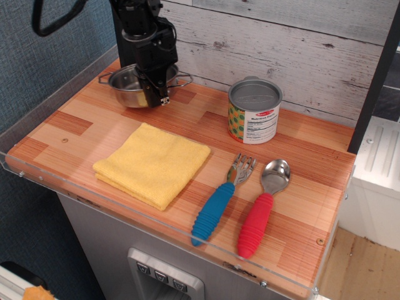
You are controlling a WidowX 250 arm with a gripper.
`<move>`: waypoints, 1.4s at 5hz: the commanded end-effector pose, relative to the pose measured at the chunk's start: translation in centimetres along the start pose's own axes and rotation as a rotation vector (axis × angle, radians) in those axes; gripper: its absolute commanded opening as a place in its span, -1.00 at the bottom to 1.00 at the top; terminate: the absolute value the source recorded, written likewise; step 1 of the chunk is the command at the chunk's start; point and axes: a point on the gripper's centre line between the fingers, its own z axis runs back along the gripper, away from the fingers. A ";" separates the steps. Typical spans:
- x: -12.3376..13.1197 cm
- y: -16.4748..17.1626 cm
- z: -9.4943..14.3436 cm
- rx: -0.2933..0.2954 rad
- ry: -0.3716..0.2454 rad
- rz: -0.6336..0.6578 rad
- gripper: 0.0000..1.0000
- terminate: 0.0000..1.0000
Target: Place the pot on top of the towel.
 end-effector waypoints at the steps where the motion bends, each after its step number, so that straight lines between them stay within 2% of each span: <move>1: 1.3 -1.4 5.0 0.147 -0.026 0.008 -1.00 -1.00; 4: -1.2 -7.5 5.2 0.129 -0.076 -0.133 -1.00 -1.00; 6: -2.1 -10.1 3.9 0.139 -0.043 -0.134 -1.00 -1.00; 7: -2.0 -10.9 3.0 0.119 -0.035 -0.147 -1.00 -1.00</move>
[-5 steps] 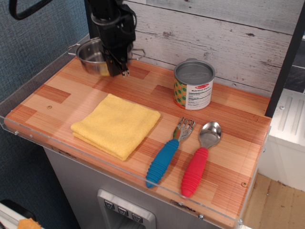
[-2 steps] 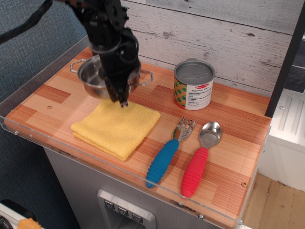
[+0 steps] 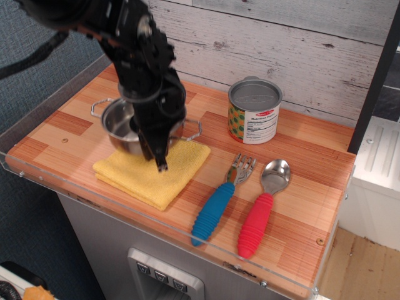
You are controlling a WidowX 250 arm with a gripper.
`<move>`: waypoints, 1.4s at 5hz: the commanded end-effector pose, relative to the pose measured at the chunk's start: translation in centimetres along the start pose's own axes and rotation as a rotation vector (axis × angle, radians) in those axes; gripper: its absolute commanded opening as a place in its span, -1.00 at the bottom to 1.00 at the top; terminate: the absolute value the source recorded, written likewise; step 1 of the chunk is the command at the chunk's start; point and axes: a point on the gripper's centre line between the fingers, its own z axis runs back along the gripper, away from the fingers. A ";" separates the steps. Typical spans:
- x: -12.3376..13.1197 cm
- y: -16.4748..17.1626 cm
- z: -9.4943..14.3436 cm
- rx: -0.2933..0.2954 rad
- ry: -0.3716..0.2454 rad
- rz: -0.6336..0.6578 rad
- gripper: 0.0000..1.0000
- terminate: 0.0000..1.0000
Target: Place the pot on top of the towel.
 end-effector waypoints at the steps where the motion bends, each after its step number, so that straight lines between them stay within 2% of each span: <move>1: 1.2 -0.7 -0.5 0.010 -0.005 -0.013 -1.00 -1.00; 3: 1.1 -1.3 -0.9 -0.009 -0.015 -0.028 -1.00 -1.00; 4: 0.9 -1.1 -0.6 -0.056 -0.067 -0.008 -1.00 -1.00; 5: 0.9 -0.8 -0.4 -0.083 -0.065 0.023 1.00 -1.00; 7: 1.1 0.0 1.2 -0.130 -0.093 0.103 1.00 -1.00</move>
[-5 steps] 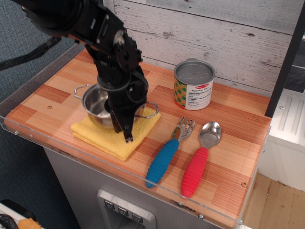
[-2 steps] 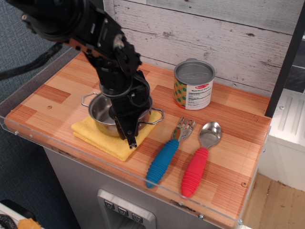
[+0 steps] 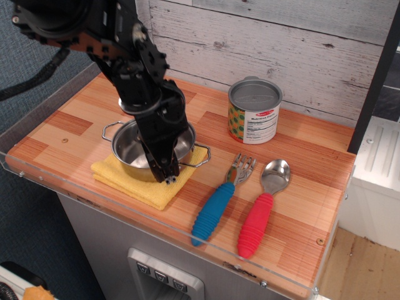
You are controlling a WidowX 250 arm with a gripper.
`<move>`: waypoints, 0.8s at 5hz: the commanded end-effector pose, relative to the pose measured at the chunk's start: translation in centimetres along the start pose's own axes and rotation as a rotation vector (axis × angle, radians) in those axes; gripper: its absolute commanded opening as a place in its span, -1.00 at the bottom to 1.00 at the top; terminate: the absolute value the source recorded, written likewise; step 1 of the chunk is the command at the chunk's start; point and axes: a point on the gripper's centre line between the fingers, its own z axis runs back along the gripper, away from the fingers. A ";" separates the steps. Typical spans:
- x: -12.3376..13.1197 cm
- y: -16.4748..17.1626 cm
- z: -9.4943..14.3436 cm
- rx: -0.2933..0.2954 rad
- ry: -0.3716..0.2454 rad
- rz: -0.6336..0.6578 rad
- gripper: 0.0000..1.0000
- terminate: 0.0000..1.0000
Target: Place the pot on top of the towel.
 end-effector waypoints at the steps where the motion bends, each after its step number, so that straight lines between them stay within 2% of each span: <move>1: 1.5 1.5 3.9 0.027 -0.073 0.079 1.00 -1.00; 2: 2.4 2.5 5.3 0.015 -0.073 0.145 1.00 -1.00; 3: 3.1 3.7 5.6 -0.007 -0.009 0.312 1.00 -1.00; 4: 3.7 5.3 5.9 -0.001 -0.008 0.428 1.00 -1.00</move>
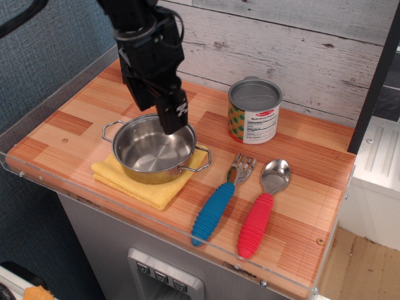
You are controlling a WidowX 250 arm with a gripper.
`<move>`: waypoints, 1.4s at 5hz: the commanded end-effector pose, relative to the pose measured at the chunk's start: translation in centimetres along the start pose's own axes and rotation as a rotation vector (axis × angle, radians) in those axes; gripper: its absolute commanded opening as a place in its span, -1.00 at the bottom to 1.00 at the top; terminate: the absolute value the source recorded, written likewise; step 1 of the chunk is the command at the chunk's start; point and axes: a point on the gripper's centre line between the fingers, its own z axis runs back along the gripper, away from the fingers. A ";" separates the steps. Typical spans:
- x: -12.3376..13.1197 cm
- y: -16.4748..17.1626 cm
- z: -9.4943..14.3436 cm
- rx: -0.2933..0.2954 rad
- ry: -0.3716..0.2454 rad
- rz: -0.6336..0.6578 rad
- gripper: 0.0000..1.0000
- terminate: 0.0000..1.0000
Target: Place the pot on top of the towel.
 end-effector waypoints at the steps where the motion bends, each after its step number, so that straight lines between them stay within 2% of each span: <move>1: 2.5 3.0 2.1 0.069 -0.031 0.224 1.00 -1.00; 2: 1.1 5.0 2.8 0.125 -0.002 0.338 1.00 -1.00; 4: -2.8 9.2 3.5 0.147 0.016 0.495 1.00 -1.00; 5: -4.3 10.9 4.2 0.207 0.037 0.599 1.00 -1.00; 6: -6.2 11.8 3.9 0.182 0.074 0.691 1.00 -1.00; 7: -6.2 11.8 3.9 0.182 0.074 0.691 1.00 1.00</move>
